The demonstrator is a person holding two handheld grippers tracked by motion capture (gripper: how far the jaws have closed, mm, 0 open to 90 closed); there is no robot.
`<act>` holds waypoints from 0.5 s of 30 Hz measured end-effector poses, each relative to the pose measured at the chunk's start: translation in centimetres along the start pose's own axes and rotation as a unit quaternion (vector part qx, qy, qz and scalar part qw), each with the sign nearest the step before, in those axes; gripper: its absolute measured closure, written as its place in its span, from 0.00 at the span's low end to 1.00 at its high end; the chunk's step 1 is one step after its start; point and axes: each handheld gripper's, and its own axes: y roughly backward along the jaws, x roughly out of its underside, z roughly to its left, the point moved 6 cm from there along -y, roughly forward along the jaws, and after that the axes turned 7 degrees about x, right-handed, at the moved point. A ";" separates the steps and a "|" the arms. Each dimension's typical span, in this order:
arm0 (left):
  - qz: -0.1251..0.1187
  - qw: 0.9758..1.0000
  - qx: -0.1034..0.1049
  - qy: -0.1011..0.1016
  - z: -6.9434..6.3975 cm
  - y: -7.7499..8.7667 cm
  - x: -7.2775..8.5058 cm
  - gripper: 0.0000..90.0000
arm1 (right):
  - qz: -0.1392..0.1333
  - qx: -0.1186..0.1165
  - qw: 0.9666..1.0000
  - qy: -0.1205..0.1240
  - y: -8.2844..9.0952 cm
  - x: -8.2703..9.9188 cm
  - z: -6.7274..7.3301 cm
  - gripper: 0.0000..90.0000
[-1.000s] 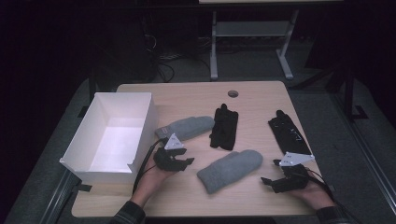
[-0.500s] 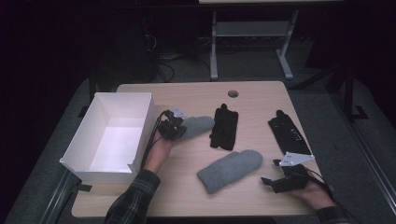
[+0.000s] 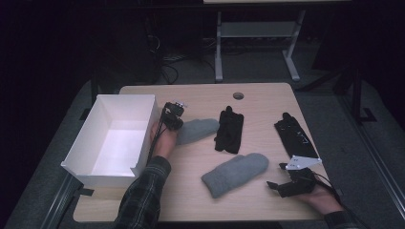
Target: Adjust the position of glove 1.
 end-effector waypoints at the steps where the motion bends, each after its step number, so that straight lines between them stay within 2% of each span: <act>1: 0.012 1.000 0.006 0.004 -0.2 -0.2 0.1 1.00 | 0.000 0.000 1.000 0.000 0.0 0.0 0.0 0.14; 3: 0.017 1.000 0.008 0.004 -0.4 -0.2 0.3 1.00 | 0.000 0.000 1.000 -0.001 0.0 0.0 0.0 0.14; 8: 0.029 0.999 0.031 0.008 -1.2 0.6 1.3 1.00 | 0.000 -0.001 1.000 0.000 0.0 0.0 0.1 0.14; 15: 0.030 0.997 0.070 0.002 -3.3 2.1 3.4 1.00 | 0.000 -0.002 1.000 0.003 0.0 0.0 0.1 0.14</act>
